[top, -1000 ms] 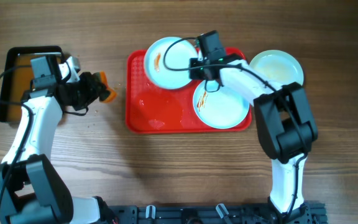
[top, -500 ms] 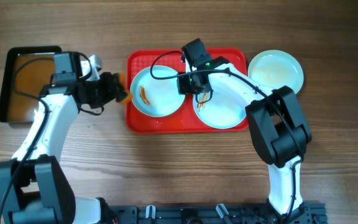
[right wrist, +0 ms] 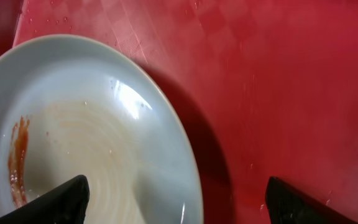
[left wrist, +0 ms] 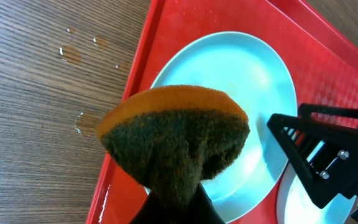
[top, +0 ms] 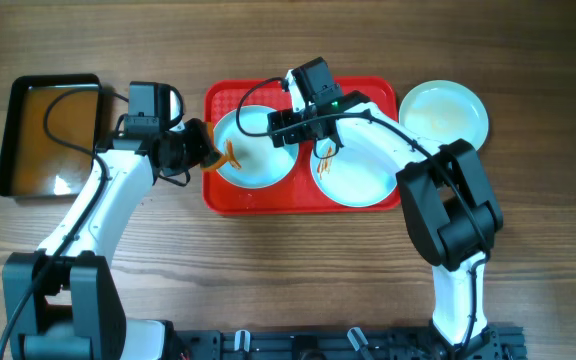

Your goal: Clean dirty plates on tray and stack at the side

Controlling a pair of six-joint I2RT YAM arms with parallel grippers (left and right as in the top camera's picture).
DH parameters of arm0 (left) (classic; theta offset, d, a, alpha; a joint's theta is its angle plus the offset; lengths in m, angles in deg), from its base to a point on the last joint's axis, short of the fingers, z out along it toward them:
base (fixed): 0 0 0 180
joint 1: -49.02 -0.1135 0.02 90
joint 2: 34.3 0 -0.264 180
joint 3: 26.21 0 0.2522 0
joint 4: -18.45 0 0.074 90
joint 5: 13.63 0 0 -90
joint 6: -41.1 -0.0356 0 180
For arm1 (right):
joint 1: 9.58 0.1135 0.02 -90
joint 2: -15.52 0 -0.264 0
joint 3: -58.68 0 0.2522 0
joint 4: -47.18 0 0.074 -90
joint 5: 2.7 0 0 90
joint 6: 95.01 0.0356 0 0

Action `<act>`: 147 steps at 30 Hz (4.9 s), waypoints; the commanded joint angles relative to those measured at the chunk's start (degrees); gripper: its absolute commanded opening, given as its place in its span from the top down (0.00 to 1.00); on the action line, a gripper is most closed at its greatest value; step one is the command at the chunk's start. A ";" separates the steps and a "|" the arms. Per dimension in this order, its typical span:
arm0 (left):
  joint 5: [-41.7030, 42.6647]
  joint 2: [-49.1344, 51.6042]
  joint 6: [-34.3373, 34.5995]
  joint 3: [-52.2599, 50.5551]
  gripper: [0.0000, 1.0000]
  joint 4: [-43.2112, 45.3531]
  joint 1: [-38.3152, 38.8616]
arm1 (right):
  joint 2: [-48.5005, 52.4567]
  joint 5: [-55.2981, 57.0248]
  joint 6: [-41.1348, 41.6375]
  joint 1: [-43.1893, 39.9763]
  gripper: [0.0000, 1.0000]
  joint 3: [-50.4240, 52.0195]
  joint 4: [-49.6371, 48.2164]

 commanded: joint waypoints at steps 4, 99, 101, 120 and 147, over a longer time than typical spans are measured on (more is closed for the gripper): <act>-0.98 0.44 0.74 -0.63 0.96 -0.04 0.22 | 0.81 1.62 -10.14 -0.24 0.18 0.66 -3.34; -22.88 22.45 -7.93 3.04 0.96 19.89 13.64 | 2.51 1.18 18.12 0.42 0.96 0.66 12.68; -28.61 22.36 -10.97 3.04 0.94 17.25 13.27 | 2.51 1.16 18.12 0.42 0.96 0.66 12.68; -21.38 5.38 -3.32 2.89 0.96 10.56 14.14 | 2.51 1.16 18.14 0.42 0.96 0.66 12.70; -46.36 16.15 -17.53 5.33 0.96 2.99 14.36 | 2.51 1.18 17.66 0.42 0.96 0.66 12.90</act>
